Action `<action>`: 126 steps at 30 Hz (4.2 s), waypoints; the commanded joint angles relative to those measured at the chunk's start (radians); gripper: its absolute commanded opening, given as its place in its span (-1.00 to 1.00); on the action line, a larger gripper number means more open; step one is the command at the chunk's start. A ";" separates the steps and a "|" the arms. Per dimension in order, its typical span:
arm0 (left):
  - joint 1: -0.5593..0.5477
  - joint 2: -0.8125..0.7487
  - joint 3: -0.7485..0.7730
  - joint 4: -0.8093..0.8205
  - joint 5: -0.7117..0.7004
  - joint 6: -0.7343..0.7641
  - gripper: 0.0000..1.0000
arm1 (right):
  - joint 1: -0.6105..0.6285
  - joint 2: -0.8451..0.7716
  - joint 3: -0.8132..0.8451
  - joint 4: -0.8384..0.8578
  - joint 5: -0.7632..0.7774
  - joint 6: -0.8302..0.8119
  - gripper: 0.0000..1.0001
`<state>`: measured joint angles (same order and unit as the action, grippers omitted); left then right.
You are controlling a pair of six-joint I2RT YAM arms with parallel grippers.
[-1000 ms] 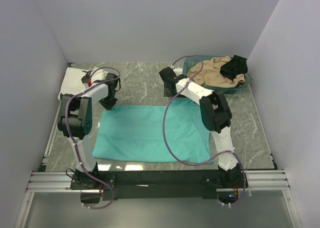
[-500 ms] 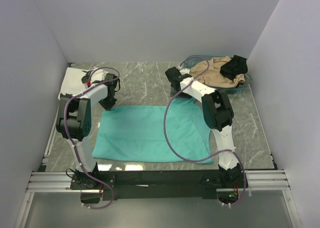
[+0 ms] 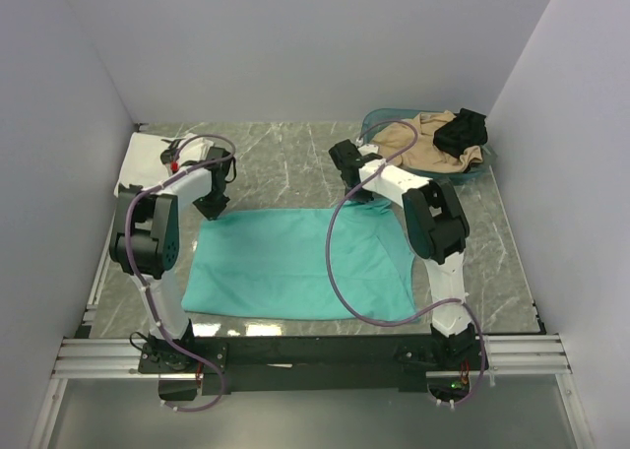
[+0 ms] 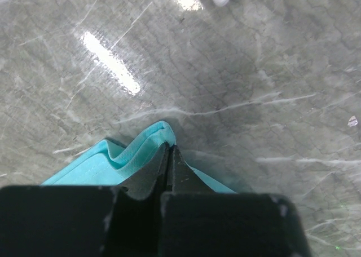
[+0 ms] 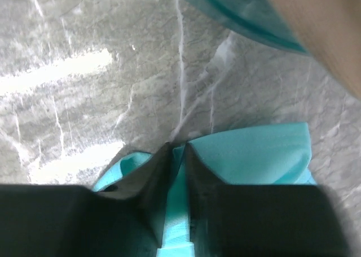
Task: Fold and stack the t-shirts
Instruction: Fold the tshirt
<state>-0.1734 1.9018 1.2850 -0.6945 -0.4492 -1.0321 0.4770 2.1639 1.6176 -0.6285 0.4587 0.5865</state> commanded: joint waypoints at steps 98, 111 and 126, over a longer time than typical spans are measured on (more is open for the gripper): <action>-0.055 -0.412 -0.492 0.234 0.236 0.061 0.99 | 0.146 -0.932 -0.912 0.314 -0.612 -0.138 0.63; -0.055 -0.460 -0.483 0.193 0.181 0.053 0.99 | 0.396 -0.707 -0.791 0.190 -0.298 -0.160 0.27; -0.055 -0.478 -0.463 0.167 0.139 0.052 0.99 | 0.434 -0.688 -0.659 0.024 -0.249 -0.042 -0.84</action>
<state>-0.2268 1.4452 0.8005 -0.5213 -0.2859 -0.9848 0.9054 1.4982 0.8742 -0.5289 0.1757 0.4957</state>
